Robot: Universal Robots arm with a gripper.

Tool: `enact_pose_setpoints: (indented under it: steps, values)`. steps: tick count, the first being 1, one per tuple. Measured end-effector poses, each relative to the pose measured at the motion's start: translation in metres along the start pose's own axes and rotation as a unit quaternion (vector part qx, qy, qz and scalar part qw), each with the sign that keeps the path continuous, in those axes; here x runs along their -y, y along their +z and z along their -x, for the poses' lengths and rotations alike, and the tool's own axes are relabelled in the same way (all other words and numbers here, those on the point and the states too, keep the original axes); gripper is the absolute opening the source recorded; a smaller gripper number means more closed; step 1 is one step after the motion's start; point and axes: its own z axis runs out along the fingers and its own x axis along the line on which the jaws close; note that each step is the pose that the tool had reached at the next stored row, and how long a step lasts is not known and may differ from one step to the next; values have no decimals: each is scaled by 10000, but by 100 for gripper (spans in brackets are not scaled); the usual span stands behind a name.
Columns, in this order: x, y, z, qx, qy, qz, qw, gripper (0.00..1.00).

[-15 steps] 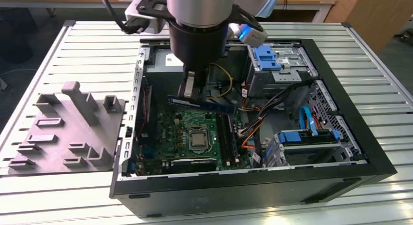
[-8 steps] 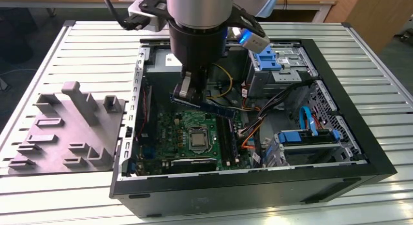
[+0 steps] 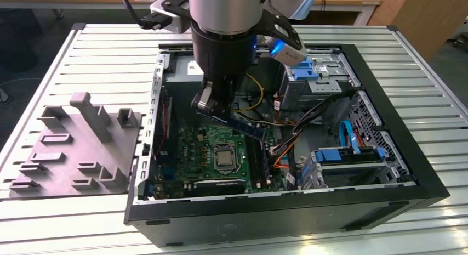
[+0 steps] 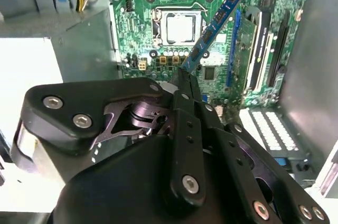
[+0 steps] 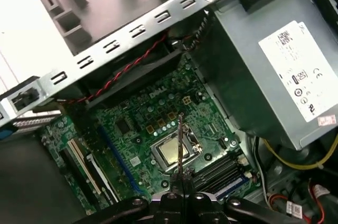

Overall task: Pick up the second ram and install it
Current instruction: 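Insert the second ram into the second slot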

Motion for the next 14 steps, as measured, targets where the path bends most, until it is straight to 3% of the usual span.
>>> enact_pose_setpoints:
  steps: [3,7,11,14]
  values:
    - [0,7,0,9,275,-10,9996,11]
    - [0,16,-1,20,634,-24,9980,11]
    - [1,26,-1,31,998,-38,9950,11]
    - [1,33,-1,39,1268,-48,9919,11]
